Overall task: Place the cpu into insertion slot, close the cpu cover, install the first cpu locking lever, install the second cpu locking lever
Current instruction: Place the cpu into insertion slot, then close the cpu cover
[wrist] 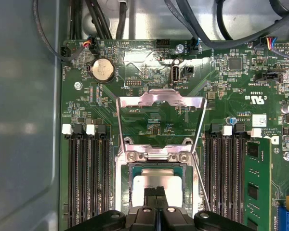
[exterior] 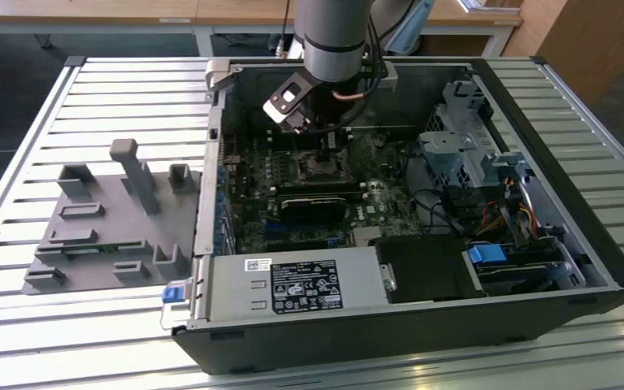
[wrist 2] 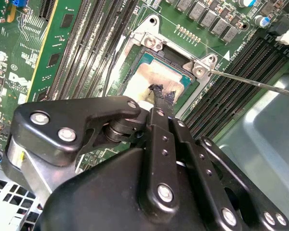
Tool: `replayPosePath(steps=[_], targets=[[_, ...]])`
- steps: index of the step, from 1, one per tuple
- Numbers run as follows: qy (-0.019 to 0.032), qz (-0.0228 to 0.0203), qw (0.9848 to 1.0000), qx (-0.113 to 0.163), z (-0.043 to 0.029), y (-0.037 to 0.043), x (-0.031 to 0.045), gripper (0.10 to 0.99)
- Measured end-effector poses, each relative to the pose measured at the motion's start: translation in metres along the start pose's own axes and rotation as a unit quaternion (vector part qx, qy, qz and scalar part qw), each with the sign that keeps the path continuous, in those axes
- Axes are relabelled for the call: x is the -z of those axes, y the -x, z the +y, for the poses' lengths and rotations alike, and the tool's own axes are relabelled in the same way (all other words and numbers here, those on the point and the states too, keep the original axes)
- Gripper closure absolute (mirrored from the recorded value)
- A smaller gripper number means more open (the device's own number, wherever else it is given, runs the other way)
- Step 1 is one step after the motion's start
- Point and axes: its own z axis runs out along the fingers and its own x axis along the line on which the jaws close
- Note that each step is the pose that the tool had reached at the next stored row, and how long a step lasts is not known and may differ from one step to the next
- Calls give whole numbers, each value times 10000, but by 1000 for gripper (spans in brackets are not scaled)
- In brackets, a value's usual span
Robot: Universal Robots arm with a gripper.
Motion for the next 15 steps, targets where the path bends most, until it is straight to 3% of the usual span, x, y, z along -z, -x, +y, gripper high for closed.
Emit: replayPosePath(steps=[15], targets=[[-1,0,10000,0,1,-2,77,969]])
